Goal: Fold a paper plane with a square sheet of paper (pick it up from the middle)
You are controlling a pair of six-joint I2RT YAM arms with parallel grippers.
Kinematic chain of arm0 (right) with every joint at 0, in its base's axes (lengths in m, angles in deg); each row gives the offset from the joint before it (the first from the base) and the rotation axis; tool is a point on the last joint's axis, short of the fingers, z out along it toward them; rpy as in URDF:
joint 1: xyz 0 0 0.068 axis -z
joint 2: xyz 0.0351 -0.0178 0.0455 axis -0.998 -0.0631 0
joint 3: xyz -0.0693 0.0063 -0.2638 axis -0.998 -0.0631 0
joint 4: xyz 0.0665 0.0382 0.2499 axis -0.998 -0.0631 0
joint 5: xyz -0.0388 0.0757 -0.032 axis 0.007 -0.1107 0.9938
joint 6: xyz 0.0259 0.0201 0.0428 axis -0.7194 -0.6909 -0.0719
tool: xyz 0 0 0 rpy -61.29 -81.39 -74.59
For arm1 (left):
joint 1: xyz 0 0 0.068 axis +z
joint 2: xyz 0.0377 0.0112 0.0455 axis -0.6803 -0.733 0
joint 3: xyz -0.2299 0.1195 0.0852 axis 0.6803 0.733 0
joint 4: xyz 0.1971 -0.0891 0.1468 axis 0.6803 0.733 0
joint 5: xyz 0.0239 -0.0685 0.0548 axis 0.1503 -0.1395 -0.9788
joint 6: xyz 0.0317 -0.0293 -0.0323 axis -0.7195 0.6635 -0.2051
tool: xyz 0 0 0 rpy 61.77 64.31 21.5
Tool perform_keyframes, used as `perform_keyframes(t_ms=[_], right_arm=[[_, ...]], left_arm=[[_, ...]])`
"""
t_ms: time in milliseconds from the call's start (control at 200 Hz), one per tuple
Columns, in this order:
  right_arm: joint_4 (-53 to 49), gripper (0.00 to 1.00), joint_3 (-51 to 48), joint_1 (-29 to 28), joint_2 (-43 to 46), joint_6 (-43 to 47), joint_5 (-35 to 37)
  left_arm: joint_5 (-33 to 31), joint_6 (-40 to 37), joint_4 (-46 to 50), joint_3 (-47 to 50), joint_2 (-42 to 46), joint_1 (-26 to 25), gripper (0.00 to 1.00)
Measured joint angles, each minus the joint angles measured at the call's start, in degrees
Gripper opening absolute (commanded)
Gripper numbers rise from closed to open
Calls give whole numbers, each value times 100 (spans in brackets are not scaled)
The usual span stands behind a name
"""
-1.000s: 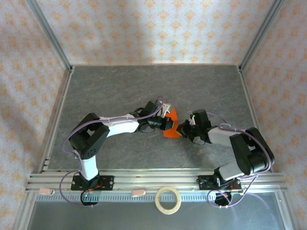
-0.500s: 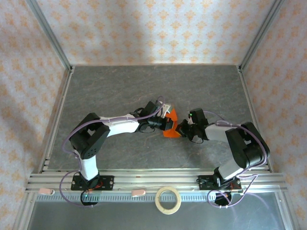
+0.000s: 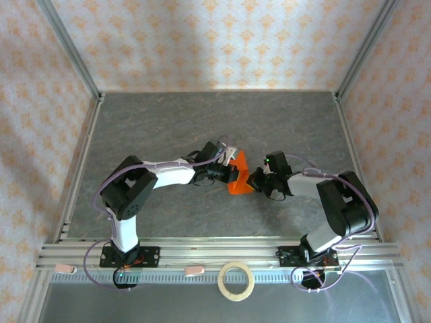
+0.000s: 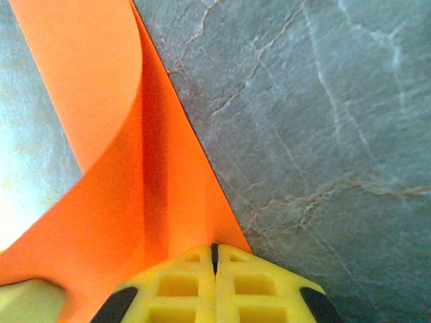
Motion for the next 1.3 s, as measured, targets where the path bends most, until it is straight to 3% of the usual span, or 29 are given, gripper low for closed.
perform_keyframes(t_ms=[836,1301], right_arm=[[-116,0,87,2,-46,68,-7],[-170,2,109,2,35,48,-83]], left_arm=[[-678,-498,219,-2,-341,0,0],[-693,-503,127,31,-361,0,0]])
